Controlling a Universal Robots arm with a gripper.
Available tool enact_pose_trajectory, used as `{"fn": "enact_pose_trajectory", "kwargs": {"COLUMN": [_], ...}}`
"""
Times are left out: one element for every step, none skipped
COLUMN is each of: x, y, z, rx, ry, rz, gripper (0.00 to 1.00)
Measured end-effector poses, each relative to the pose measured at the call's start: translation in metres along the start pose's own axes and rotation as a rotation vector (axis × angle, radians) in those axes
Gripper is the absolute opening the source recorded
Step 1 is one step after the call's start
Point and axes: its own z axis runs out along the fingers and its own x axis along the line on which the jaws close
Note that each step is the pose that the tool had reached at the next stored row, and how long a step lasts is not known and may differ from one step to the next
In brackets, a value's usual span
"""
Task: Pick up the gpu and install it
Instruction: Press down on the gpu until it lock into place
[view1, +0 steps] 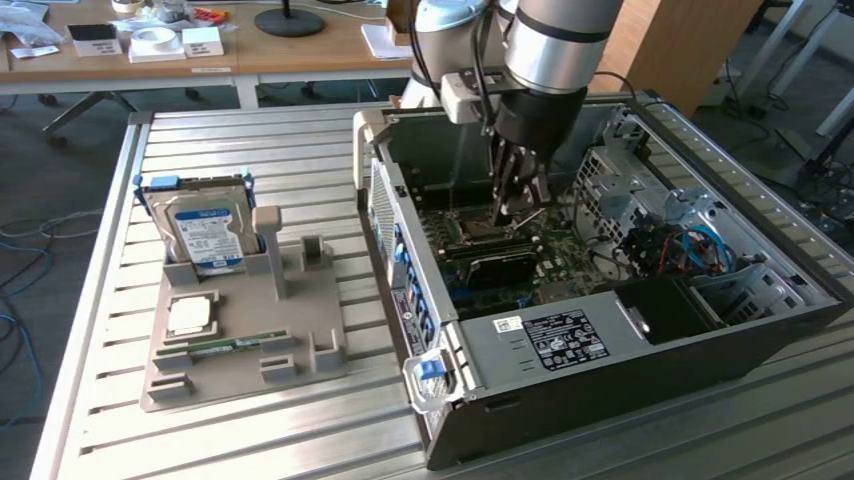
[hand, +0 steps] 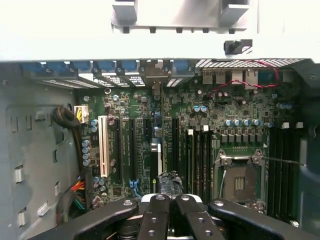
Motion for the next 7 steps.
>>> {"fn": "enact_pose_trajectory", "kwargs": {"x": [0.0000,0.0000,0.0000,0.0000,0.0000,0.0000,0.0000], "y": [0.0000,0.0000,0.0000,0.0000,0.0000,0.0000,0.0000], "z": [-0.0007,-0.0007,-0.0007,-0.0008,-0.0008,-0.0008,-0.0008], "rx": [0.0000,0.0001,0.0001,0.0000,0.0000,0.0000,0.0000], "ry": [0.0000,-0.0003,-0.0003,0.0000,0.0000,0.0000,0.0000], "rz": [0.000,0.000,0.000,0.000,0.000,0.000,0.000], "gripper": [0.11,0.11,0.11,0.11,0.11,0.11,0.11]}}
